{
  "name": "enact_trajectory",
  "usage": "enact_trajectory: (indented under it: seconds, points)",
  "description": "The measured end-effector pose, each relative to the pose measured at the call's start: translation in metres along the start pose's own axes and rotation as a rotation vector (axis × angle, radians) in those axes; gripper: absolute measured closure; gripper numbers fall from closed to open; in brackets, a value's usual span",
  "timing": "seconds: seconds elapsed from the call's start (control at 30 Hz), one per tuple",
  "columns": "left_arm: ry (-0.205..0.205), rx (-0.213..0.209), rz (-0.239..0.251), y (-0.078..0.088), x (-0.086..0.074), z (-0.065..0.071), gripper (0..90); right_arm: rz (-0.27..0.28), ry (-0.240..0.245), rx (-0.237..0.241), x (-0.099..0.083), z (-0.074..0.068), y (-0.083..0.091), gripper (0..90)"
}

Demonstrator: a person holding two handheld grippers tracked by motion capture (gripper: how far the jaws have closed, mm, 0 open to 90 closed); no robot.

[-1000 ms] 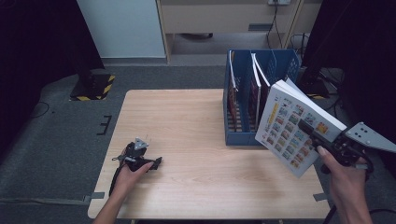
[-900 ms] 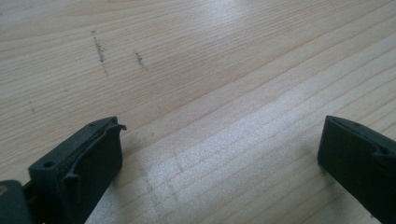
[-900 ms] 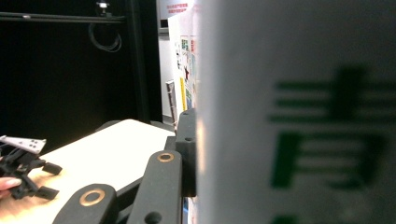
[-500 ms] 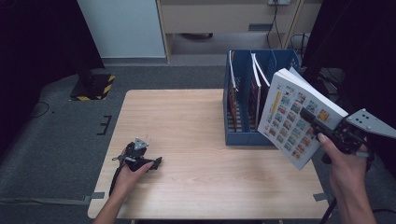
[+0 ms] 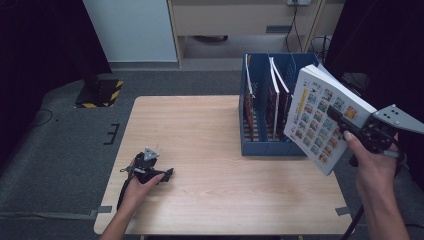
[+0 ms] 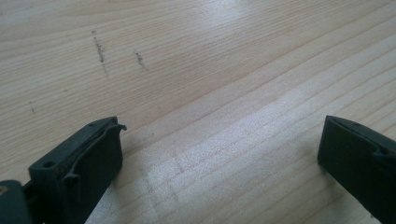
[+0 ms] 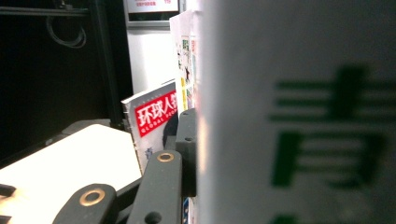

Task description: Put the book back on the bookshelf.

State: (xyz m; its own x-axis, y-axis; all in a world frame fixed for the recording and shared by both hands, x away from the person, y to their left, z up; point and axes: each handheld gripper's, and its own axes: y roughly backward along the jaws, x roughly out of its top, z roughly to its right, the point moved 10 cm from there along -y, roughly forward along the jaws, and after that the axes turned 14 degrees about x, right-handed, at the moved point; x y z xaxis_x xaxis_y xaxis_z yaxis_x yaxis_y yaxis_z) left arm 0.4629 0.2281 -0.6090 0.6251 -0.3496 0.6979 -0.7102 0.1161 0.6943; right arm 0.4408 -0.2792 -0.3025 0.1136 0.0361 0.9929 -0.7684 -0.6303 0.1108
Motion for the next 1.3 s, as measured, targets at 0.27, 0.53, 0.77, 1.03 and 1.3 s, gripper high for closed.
enact_trajectory:
  seconds: [0.27,0.53,0.77,1.03,1.3]
  points:
    - [0.000,0.000,0.000,0.000,0.000,0.000,0.0,-0.018,-0.009,-0.045,-0.004,0.014,-0.009,74.0]
    - [0.000,0.000,0.000,0.000,0.000,0.000,0.0,-0.016,-0.022,-0.084,-0.005,0.026,-0.017,74.0]
    - [0.000,0.000,-0.001,0.000,0.000,0.000,0.0,-0.015,-0.022,-0.104,-0.003,0.032,-0.021,74.0]
    - [0.000,0.000,-0.001,0.000,0.000,0.000,0.0,-0.019,-0.030,-0.131,-0.002,0.040,-0.030,74.0]
    - [0.000,0.001,-0.001,0.000,0.000,0.000,0.0,-0.019,-0.039,-0.165,0.001,0.050,-0.036,74.0]
